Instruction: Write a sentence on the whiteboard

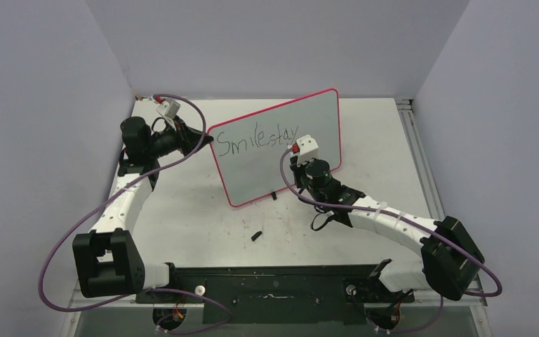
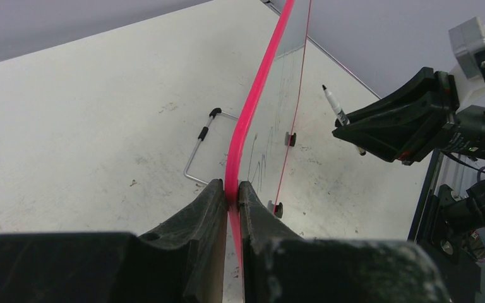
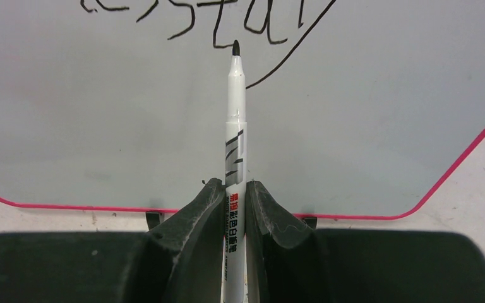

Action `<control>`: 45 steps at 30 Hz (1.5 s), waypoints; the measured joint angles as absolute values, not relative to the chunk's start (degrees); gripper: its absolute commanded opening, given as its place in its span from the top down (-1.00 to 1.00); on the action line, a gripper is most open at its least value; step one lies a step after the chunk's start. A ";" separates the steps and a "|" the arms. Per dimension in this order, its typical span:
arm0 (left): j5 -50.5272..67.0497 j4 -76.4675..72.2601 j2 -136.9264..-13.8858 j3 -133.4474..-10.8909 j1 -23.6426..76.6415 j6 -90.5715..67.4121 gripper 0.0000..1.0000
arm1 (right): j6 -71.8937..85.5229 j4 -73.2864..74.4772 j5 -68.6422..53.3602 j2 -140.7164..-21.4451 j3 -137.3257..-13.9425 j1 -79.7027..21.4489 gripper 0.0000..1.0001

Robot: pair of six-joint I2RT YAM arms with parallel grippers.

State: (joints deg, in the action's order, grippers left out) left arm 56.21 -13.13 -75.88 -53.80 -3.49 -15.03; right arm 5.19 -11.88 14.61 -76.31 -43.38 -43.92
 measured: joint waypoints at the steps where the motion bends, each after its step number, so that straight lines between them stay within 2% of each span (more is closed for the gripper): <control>1: 56.21 -13.15 -75.81 -53.78 -3.49 -15.03 1.00 | 5.17 -11.81 14.74 -75.50 -43.40 -43.92 0.89; 9: 56.21 -13.13 -75.68 -53.74 -3.49 -15.07 1.00 | 4.03 -9.74 13.78 -73.47 -44.07 -40.10 0.89; 22: 56.25 -13.13 -75.55 -53.71 -3.49 -15.29 1.00 | 1.10 -7.62 3.90 -75.07 -48.58 -29.54 0.89; 45: 56.31 -13.10 -75.55 -53.71 -3.49 -15.27 1.00 | -2.02 -3.57 1.43 -81.91 -56.73 -26.89 0.89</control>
